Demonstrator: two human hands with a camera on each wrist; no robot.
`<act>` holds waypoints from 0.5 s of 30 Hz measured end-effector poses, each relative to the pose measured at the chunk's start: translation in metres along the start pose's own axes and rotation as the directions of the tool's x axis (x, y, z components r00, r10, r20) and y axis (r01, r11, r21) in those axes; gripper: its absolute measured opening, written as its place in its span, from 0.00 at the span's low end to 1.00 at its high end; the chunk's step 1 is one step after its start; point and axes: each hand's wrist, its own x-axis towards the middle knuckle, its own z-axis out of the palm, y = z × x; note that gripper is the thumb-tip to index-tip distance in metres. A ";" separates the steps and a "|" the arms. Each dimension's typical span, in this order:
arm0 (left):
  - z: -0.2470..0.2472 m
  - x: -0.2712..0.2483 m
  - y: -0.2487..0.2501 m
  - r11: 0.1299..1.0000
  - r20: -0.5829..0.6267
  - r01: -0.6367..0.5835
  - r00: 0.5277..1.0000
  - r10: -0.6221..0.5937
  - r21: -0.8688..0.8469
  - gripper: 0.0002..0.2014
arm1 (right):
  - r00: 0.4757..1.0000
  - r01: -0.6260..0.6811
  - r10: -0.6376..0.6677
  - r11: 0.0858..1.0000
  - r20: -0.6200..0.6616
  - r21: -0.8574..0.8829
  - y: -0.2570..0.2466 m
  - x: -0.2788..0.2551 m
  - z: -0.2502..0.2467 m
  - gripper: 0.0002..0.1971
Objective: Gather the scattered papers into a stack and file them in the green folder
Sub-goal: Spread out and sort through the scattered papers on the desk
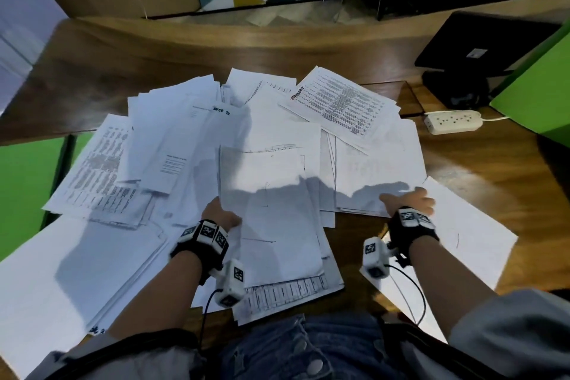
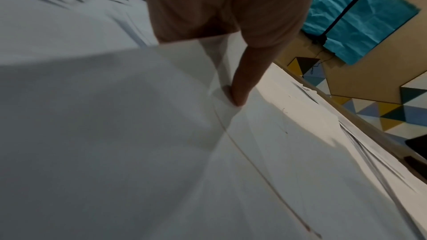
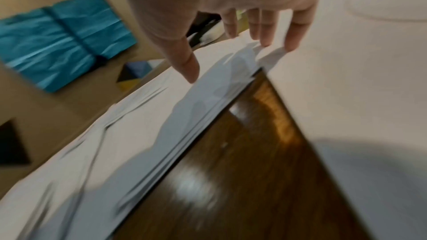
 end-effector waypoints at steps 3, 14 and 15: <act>0.002 0.000 -0.002 0.999 0.009 0.000 1.000 0.000 -0.045 0.22 | 0.998 -0.033 0.036 0.998 -0.054 0.060 0.023 0.016 -0.015 0.38; 0.009 -0.001 -0.003 0.996 0.028 -0.037 0.999 0.039 -0.087 0.28 | 0.994 0.101 -0.078 0.934 0.080 -0.344 0.022 0.003 -0.003 0.49; 0.009 -0.001 -0.003 0.995 0.030 -0.039 0.999 0.042 -0.092 0.28 | 0.995 0.089 -0.066 0.936 0.078 -0.342 0.022 0.004 -0.004 0.47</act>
